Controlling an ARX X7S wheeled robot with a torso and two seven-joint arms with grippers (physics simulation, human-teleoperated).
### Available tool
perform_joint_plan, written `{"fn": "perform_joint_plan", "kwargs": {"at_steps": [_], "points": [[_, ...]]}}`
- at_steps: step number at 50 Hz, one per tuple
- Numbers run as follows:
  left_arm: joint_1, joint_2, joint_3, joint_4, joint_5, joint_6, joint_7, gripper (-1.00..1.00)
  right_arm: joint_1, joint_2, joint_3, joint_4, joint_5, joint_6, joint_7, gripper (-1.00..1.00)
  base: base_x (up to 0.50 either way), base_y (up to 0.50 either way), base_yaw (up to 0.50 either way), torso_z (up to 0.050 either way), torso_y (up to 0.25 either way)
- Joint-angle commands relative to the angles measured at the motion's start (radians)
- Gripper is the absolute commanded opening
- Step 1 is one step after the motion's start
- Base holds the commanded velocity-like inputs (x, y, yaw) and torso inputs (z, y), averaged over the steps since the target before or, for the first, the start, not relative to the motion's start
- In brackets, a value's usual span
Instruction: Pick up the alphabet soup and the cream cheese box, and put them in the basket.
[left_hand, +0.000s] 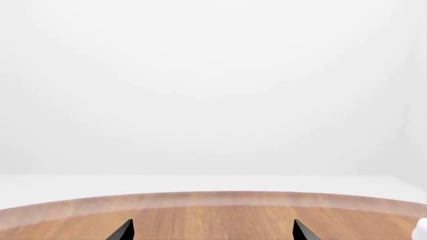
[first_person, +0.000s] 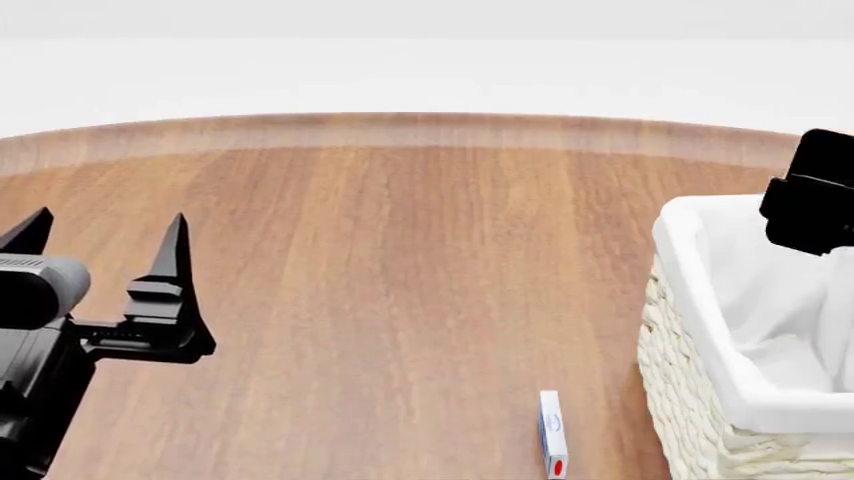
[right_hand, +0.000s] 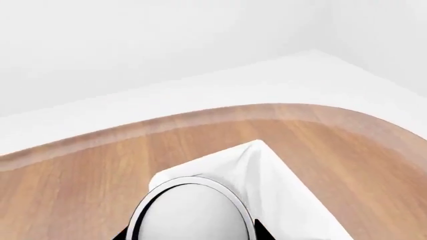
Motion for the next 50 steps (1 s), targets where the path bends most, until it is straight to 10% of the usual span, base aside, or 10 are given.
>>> {"fn": "perform_joint_plan", "kwargs": {"at_steps": [1,50], "points": [[0.004,-0.002,0.006,-0.007,-0.001,0.01,0.001,1.0,0.125,-0.111,-0.086,0.213,-0.256,-0.064,-0.201,-1.0,0.0,0.0,0.0,0.0,0.0],[0.019,-0.015,0.013,-0.051,-0.007,0.055,0.001,1.0,0.081,-0.237,-0.111,0.63,-0.381,-0.208,-0.324,-1.0,0.0,0.0,0.0,0.0,0.001]]}}
